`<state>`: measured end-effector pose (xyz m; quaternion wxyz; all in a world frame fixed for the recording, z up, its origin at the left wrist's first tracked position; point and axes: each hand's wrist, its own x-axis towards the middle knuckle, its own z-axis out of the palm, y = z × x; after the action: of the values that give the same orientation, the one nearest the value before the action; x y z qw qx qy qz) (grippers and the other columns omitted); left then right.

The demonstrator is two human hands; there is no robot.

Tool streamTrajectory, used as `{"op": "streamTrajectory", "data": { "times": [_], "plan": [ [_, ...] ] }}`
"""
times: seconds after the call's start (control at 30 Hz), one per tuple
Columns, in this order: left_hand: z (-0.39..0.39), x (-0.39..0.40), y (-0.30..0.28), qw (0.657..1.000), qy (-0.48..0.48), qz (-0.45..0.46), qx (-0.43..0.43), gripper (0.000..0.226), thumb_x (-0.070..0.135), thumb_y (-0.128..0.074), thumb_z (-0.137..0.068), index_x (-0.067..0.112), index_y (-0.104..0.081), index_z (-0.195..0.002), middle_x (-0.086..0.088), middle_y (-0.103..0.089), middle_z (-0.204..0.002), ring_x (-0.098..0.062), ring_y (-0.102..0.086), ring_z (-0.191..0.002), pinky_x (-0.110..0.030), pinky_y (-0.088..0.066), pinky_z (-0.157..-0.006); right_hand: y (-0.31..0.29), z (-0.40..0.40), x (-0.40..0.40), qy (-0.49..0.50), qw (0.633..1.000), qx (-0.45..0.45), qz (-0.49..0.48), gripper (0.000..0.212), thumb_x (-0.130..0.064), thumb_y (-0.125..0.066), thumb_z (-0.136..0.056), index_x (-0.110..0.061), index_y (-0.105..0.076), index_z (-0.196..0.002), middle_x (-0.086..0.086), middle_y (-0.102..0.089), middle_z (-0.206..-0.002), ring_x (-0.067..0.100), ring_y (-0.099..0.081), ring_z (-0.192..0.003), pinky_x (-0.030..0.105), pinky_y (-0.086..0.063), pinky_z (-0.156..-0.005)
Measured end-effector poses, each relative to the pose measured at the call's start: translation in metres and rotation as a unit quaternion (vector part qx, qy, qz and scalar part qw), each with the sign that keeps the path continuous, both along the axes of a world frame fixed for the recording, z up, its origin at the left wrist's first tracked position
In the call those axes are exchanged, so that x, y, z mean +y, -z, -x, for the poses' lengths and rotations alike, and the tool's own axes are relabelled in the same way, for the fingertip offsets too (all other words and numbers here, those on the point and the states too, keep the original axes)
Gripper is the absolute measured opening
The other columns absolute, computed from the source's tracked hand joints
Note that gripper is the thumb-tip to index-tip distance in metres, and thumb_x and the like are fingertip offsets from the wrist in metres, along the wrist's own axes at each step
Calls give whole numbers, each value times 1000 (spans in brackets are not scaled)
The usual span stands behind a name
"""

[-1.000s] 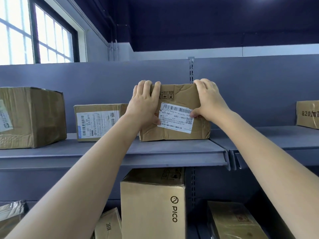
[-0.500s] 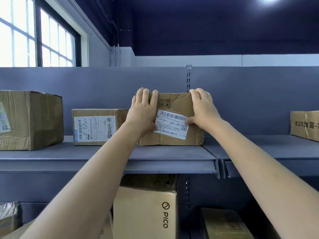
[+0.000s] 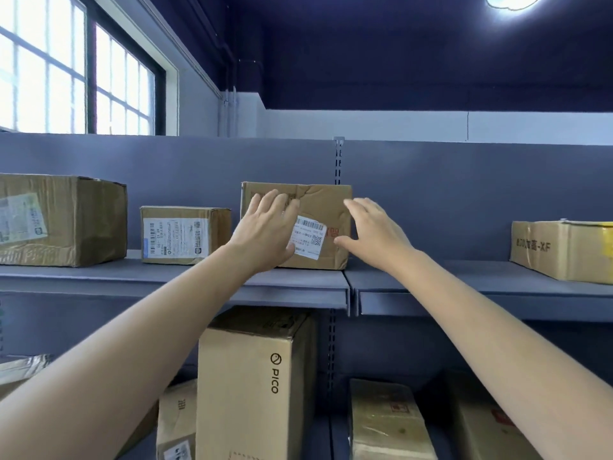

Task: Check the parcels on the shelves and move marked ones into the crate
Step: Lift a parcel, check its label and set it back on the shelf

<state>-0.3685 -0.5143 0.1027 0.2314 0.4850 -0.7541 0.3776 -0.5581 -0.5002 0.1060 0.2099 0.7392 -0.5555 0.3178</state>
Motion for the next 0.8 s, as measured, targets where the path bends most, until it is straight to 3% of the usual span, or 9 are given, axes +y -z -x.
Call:
{"op": "streamTrajectory", "data": {
  "times": [0.23,0.47,0.8],
  "plan": [
    [1,70,10,996,54,-49,43,66,24,-54,-86,6,-25,-142,-17,-29,-147,-33,-23,-137,-37,-23,-113,15,23,81,23,998,9,-53,63,-35,-55,-90,-11,-31,-143,5,-32,-150,21,-17,-142,33,-20,-112],
    [-1,143,41,986,85,-110,92,66,23,-54,-86,4,-25,-142,-16,-31,-145,-34,-24,-135,-39,-24,-112,23,33,171,59,993,-9,-105,61,-35,-58,-88,-12,-36,-140,7,-43,-139,24,-33,-132,41,-37,-102],
    [9,231,64,976,98,-164,102,54,24,-52,-88,2,-34,-135,-17,-43,-136,-35,-37,-127,-40,-34,-101,54,41,259,66,991,8,-118,63,-34,-55,-91,-11,-29,-143,6,-34,-149,23,-31,-136,37,-31,-107]
  ]
}}
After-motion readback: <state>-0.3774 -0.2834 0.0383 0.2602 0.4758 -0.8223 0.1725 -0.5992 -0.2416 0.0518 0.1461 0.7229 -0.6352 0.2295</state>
